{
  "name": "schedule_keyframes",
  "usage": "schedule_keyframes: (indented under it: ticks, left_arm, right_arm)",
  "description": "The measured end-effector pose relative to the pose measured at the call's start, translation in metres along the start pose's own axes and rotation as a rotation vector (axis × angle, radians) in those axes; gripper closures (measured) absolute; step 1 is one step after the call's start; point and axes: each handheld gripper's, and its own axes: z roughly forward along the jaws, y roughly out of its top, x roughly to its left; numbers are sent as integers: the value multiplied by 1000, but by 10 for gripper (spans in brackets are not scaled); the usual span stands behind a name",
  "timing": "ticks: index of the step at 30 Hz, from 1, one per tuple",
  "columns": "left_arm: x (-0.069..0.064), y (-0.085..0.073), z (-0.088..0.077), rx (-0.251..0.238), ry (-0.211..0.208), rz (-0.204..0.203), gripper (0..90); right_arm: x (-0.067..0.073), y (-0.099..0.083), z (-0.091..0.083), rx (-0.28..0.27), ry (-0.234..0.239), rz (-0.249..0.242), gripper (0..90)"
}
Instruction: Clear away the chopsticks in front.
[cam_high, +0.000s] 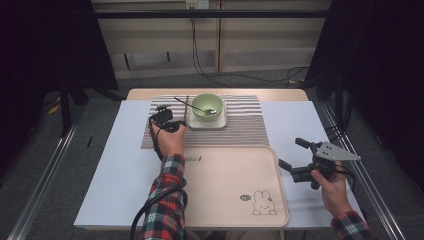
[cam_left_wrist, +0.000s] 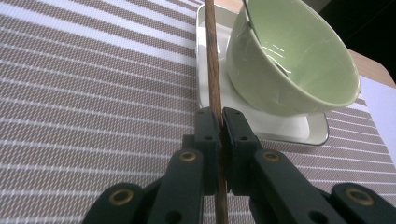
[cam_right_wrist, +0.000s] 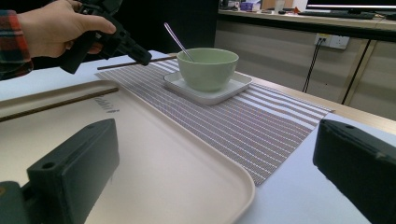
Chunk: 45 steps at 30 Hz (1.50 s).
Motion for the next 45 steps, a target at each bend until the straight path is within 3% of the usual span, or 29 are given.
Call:
schedule_keyframes:
  ticks: [18,31,45]
  left_arm:
    - [19,-15,-36,-5,-31,-42,854]
    - [27,-26,-59,-6,-20,-35,854]
    - [39,-46,-78,-25,-45,-96,854]
  right_arm:
    - [0,0,0,1,7,0,0]
    - [1,0,0,3,6,12,0]
    - [1,0,-1,8,18,7,0]
